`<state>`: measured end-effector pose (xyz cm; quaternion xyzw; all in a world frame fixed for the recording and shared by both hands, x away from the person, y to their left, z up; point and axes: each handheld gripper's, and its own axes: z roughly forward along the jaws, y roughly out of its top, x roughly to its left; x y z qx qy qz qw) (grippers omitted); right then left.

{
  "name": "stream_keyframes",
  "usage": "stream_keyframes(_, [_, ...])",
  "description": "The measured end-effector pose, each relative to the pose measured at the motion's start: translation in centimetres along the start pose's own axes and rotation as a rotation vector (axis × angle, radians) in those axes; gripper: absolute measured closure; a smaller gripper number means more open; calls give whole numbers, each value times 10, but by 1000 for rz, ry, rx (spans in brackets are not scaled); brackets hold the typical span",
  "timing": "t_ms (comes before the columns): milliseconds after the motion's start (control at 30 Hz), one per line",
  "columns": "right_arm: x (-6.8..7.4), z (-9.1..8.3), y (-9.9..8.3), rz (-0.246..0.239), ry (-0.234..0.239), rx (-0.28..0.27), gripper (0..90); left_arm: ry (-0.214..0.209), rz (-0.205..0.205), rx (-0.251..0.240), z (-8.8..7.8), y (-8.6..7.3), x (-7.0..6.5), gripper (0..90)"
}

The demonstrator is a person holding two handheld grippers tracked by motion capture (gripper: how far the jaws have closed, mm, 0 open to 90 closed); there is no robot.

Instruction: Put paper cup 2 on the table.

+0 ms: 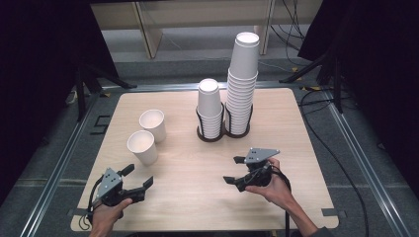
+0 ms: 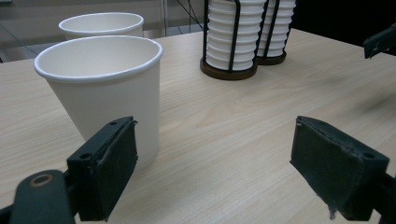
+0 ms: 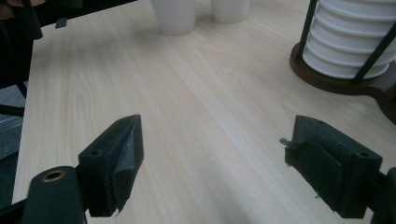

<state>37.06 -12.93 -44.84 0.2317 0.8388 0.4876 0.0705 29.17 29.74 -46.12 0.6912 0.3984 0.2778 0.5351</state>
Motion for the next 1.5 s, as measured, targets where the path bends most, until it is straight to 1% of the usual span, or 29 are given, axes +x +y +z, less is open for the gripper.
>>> stream_keyframes(33, [0,0,0,2,0,-1,185,5,-2,8,-2,0,-2,141])
stream_keyframes(67, [-1,-1,-1,-14,-4,-7,182,1,0,8,-3,0,-4,141])
stream_keyframes(133, [0,-2,-1,-1,6,-11,180,-12,2,2,-4,0,-6,141])
stream_keyframes(167, [0,-4,-1,3,1,-8,179,-9,4,27,-7,0,-8,141])
stream_keyframes(200, [0,-5,-1,-2,-3,-13,177,-19,2,6,-6,-1,-9,141])
stream_keyframes(267, [1,-7,-2,9,-8,-17,171,-26,1,4,-7,-1,-11,140])
stream_keyframes(300, [0,-8,-2,3,-9,-19,171,-28,3,4,-7,-1,-12,141])
stream_keyframes(400, [3,-10,-7,43,-9,-13,166,-23,16,29,-11,0,-15,141])
stream_keyframes(433, [3,-11,-8,29,-8,-13,163,-37,15,4,-10,-1,-16,141])
stream_keyframes(533, [6,-15,-12,37,-15,-23,157,-43,22,2,-11,-2,-18,140])
stream_keyframes(667, [11,-21,-16,39,-31,-26,156,-36,37,24,-14,-2,-20,141])
stream_keyframes(733, [13,-24,-19,45,-40,-23,156,-43,48,7,-12,-3,-20,141])
stream_keyframes(767, [14,-24,-20,53,-37,-19,156,-37,56,11,-12,-3,-20,141])
stream_keyframes(800, [15,-25,-21,40,-51,-20,156,-28,61,34,-13,-3,-20,140])
stream_keyframes(833, [17,-27,-22,48,-57,-17,156,-31,60,34,-13,-3,-20,141])
stream_keyframes(867, [17,-27,-23,40,-60,-23,156,-42,61,23,-11,-4,-20,141])
stream_keyframes(967, [22,-30,-26,57,-44,-11,156,-50,73,40,-10,-5,-22,141])
stream_keyframes(1000, [23,-30,-28,53,-42,-11,156,-43,87,59,-11,-5,-22,141])
stream_keyframes(1033, [25,-31,-29,66,-47,1,156,-49,86,50,-9,-6,-23,141])
stream_keyframes(1067, [24,-32,-30,49,-52,-1,156,-54,89,46,-9,-6,-23,141])
stream_keyframes(1100, [26,-33,-31,64,-47,11,156,-55,91,48,-9,-6,-24,141])
stream_keyframes(1133, [26,-33,-32,49,-51,8,157,-62,92,48,-8,-6,-24,141])
stream_keyframes(1167, [27,-33,-34,70,-36,5,156,-55,92,61,-9,-6,-25,141])
stream_keyframes(1200, [27,-33,-35,62,-40,6,156,-57,99,66,-9,-6,-24,141])
stream_keyframes(1267, [28,-36,-35,66,-41,16,156,-61,102,68,-9,-6,-24,141])
stream_keyframes(1333, [28,-36,-36,63,-49,18,157,-69,96,56,-7,-6,-25,141])
stream_keyframes(1400, [28,-36,-37,75,-43,27,156,-76,105,60,-6,-6,-25,141])
stream_keyframes(1467, [28,-36,-38,72,-47,31,157,-75,107,60,-6,-7,-25,141])
stream_keyframes(1500, [27,-34,-39,76,-32,32,157,-76,107,60,-5,-7,-25,141])
